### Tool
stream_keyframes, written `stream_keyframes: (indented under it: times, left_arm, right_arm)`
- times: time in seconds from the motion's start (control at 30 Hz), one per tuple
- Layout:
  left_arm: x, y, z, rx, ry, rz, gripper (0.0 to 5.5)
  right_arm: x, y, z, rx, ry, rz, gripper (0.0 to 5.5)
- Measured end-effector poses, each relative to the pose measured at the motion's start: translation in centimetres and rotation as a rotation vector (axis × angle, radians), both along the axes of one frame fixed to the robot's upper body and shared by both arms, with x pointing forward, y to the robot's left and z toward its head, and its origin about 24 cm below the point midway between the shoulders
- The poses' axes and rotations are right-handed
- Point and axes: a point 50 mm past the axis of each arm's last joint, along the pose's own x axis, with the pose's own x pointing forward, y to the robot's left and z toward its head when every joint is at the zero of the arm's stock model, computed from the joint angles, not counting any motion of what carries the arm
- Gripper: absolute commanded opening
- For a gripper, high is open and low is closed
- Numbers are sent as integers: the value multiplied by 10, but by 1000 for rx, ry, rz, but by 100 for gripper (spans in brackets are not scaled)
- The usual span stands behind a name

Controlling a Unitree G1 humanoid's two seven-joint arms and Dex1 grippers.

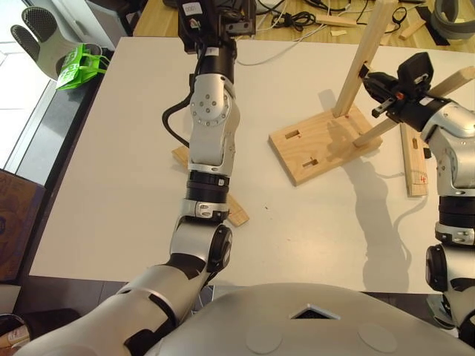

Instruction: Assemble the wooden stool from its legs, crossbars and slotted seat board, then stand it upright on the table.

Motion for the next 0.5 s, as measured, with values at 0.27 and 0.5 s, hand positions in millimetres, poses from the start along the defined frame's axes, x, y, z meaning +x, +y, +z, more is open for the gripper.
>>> stream_keyframes:
  times: [0.27,0.5]
  left_arm:
    - [-1,-5,-1,6,11,-18,485]
    - [-1,-8,-2,16,14,-37,485]
  right_arm:
    - [41,-22,-10,-103,1,-156,56]
    - [85,7,-4,-19,-62,-402,56]
